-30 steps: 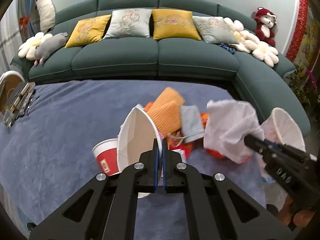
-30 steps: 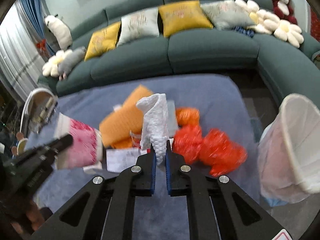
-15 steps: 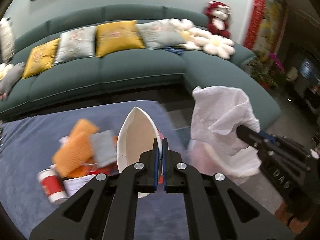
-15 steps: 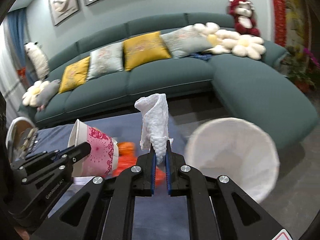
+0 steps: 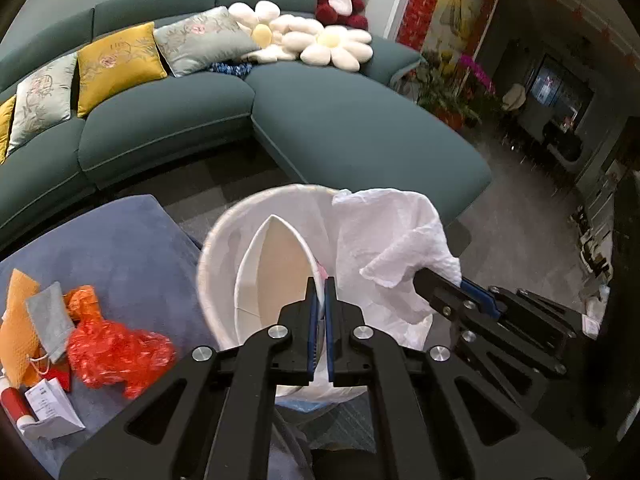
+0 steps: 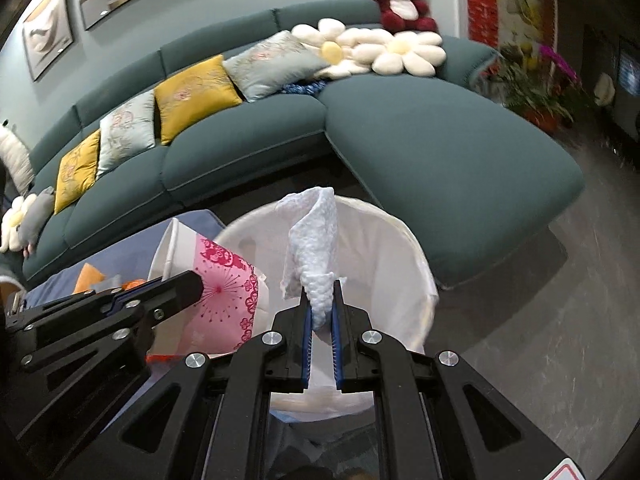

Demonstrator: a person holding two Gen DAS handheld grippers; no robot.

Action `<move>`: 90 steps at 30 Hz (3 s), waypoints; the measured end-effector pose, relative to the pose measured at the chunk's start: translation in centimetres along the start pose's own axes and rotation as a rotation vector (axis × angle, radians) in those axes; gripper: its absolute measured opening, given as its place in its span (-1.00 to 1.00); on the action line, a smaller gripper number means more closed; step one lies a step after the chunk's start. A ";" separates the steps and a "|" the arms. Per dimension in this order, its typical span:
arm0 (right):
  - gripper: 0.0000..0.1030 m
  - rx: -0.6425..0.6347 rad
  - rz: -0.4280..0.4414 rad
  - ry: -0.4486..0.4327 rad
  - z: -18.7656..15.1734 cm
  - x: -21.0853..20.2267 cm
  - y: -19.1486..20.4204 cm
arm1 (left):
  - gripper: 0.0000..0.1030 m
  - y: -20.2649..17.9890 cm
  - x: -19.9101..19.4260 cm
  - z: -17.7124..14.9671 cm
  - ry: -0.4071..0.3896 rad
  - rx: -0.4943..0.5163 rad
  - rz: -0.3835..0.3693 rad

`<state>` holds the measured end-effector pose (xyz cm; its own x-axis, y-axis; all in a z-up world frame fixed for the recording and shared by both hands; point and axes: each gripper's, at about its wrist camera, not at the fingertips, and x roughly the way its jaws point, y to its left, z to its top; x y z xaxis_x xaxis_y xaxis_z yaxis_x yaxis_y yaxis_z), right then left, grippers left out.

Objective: Collect trash
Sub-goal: 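Carry cup and tissue over the white wastebasket while both tools open to drop them, then move both open tools back to the trash pile on the table, then grasp the red-and-white paper cup with the left tool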

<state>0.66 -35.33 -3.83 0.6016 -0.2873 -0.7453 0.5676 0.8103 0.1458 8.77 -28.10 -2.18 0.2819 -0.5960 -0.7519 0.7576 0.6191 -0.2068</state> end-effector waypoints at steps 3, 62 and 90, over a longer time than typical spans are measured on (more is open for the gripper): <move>-0.80 0.020 -0.002 0.011 -0.1 0.8 -1.1 | -0.88 -0.6 1.7 0.1 0.030 0.000 -0.002; 0.35 -0.271 0.242 0.173 -9.6 3.8 29.2 | 0.74 36.5 -13.2 -20.0 0.099 -0.678 0.721; 0.35 -0.316 0.203 0.209 -10.2 7.4 31.5 | 0.16 38.3 -10.9 -20.3 0.126 -0.685 0.686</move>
<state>17.28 -6.69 -11.34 0.5381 -0.0224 -0.8426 0.2295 0.9658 0.1209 22.71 12.51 -14.62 0.4385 0.0387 -0.8979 -0.0647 0.9978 0.0114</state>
